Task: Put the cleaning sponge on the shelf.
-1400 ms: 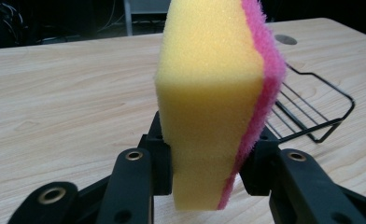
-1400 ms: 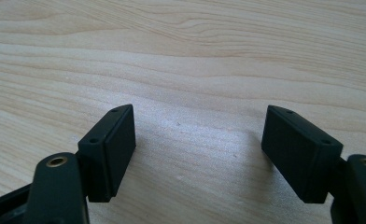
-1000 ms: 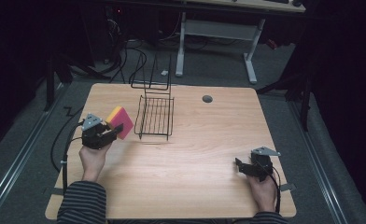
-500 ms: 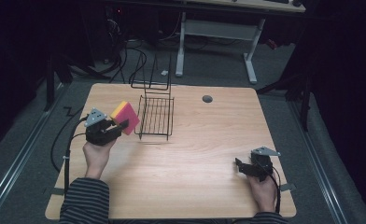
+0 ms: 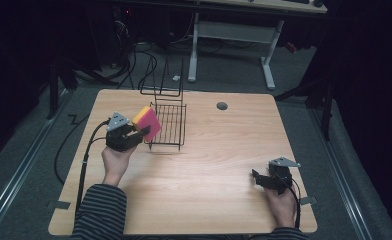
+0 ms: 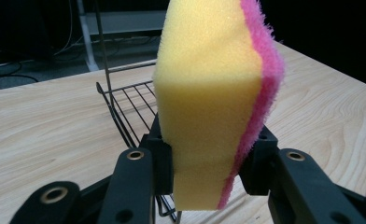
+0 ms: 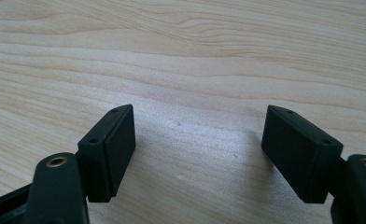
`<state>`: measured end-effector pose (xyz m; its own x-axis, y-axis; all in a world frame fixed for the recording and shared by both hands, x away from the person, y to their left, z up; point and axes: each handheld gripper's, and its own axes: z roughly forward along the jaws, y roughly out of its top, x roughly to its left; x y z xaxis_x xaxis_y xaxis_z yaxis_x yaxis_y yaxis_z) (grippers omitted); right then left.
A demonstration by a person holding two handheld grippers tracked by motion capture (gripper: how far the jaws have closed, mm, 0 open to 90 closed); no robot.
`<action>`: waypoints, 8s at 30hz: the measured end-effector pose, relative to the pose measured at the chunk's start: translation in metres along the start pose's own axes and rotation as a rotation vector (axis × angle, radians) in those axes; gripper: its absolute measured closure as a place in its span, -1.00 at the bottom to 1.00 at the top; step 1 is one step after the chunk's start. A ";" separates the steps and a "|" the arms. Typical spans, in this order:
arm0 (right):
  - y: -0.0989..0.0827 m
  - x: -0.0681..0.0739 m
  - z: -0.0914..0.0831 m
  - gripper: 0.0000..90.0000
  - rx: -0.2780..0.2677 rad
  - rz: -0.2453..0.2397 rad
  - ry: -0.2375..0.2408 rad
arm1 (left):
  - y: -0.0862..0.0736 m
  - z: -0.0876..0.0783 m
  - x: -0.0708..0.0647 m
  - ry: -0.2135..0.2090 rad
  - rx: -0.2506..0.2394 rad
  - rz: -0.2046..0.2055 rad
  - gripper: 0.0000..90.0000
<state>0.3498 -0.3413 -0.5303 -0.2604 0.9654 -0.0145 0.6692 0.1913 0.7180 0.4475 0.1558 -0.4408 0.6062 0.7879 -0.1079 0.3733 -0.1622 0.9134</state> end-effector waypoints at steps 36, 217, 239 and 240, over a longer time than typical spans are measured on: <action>0.000 0.000 0.000 -0.42 -0.001 -0.007 0.001 | 0.000 0.092 -0.008 0.095 0.099 0.072 0.38; 0.000 0.000 0.000 -0.42 -0.001 -0.006 0.002 | -0.078 -0.062 0.015 0.138 0.084 -0.158 -0.58; 0.000 0.000 0.000 -0.42 -0.001 -0.007 0.002 | -0.093 -0.039 0.021 0.173 0.171 -0.155 -0.56; 0.000 0.000 0.000 -0.42 -0.001 -0.006 0.002 | -0.093 -0.039 0.021 0.173 0.171 -0.155 -0.55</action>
<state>0.3496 -0.3414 -0.5303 -0.2661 0.9638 -0.0177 0.6668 0.1973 0.7186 0.3979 0.2104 -0.5127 0.4092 0.8985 -0.1589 0.5741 -0.1182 0.8102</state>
